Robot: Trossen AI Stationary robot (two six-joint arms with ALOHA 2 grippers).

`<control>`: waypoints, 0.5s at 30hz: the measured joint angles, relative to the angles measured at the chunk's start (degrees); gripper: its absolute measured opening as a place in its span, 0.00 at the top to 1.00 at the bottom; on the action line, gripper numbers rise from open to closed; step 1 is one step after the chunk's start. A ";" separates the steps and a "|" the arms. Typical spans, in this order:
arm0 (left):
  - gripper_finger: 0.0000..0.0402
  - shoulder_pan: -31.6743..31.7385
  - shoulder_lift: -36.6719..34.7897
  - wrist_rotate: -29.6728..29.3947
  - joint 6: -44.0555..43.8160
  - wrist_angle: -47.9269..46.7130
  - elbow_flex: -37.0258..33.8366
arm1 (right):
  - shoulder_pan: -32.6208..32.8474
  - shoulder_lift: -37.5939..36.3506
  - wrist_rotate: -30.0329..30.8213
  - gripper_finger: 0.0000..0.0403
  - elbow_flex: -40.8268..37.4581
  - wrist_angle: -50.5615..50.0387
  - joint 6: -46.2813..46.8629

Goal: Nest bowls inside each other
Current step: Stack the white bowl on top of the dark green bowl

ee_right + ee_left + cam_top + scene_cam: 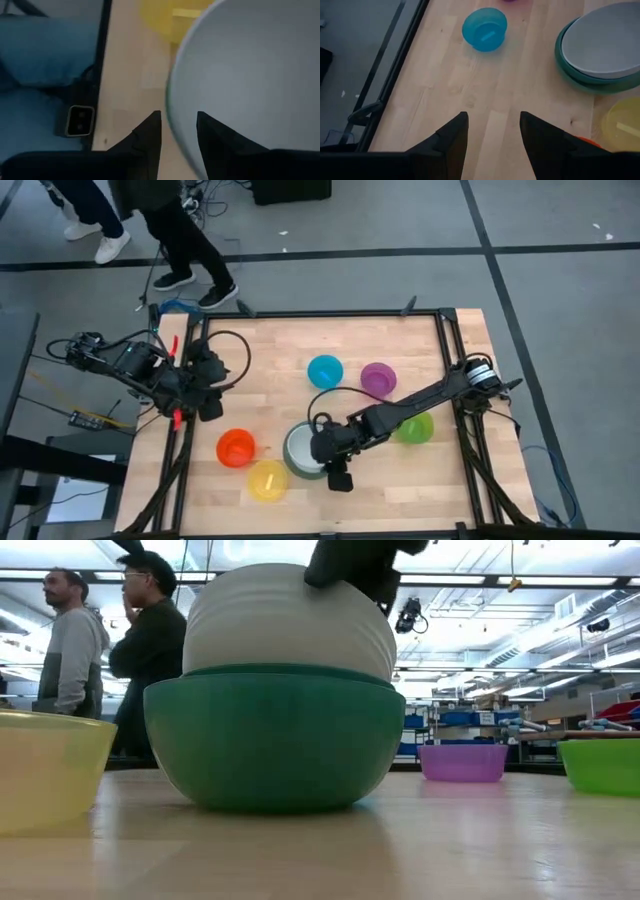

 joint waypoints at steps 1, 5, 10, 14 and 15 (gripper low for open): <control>0.53 0.00 0.00 0.00 -0.27 0.11 0.00 | 0.00 0.06 -0.58 0.73 0.00 0.21 -0.02; 0.53 0.00 0.00 -0.03 -0.82 0.07 0.00 | -0.19 -0.91 -0.79 0.75 -0.01 -0.91 -0.84; 0.53 0.00 0.00 -0.11 -0.82 0.11 0.00 | -0.33 -4.09 1.84 0.76 0.66 0.77 -1.38; 0.53 0.00 0.00 -0.72 -0.82 0.62 0.00 | -0.30 -3.78 4.79 0.77 0.57 2.68 -2.12; 0.53 0.00 0.00 -0.82 -0.84 1.03 0.00 | -0.24 -3.41 4.82 0.78 0.57 3.63 -2.18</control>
